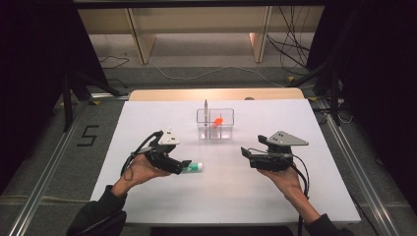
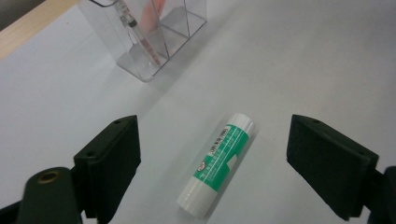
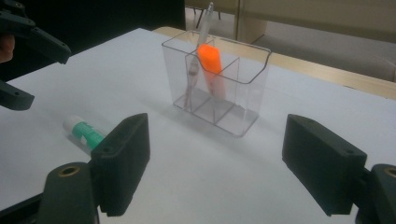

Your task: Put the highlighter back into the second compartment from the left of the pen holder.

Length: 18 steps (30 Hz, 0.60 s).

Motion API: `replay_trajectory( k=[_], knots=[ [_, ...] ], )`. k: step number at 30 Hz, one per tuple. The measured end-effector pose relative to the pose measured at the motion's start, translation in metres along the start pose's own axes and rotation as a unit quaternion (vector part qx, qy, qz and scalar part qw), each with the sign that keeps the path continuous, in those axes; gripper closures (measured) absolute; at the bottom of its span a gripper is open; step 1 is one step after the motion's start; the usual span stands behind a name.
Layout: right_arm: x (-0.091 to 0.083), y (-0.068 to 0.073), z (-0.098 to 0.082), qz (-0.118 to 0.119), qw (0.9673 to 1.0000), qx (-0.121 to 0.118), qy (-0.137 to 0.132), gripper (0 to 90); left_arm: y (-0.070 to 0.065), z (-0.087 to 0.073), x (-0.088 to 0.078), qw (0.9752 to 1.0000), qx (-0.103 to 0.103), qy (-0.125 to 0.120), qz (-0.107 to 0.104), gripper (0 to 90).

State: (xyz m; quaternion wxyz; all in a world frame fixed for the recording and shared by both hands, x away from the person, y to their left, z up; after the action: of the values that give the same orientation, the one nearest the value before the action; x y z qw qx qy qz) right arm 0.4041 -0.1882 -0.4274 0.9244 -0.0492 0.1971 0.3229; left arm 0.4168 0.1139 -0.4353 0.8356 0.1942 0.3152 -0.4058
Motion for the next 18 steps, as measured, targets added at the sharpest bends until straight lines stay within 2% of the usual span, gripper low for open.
replay_trajectory(
  k=[6,18],
  knots=[
    [-0.004,-0.001,-0.005,0.000,1.0000,0.004,0.002,24.1,0.002,-0.001,0.006,0.9996,0.014,0.024,-0.003,17.2],
    [-0.008,0.007,-0.008,0.016,0.9999,0.006,0.003,21.8,0.002,-0.004,0.014,0.9985,0.020,0.050,-0.011,17.2]
  ],
)
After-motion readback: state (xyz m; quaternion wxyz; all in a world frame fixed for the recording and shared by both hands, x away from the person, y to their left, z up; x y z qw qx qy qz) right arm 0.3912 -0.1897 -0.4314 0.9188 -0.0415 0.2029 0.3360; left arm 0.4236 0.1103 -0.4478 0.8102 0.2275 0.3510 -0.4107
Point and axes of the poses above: each handheld gripper's, and its own axes: x roughly forward along the jaws, z roughly out of its top, y roughly to its left, the point moved 4 cm from there along x, roughly forward along the jaws, and after that the axes turned 2 degrees about -y, right-handed, at the moved point
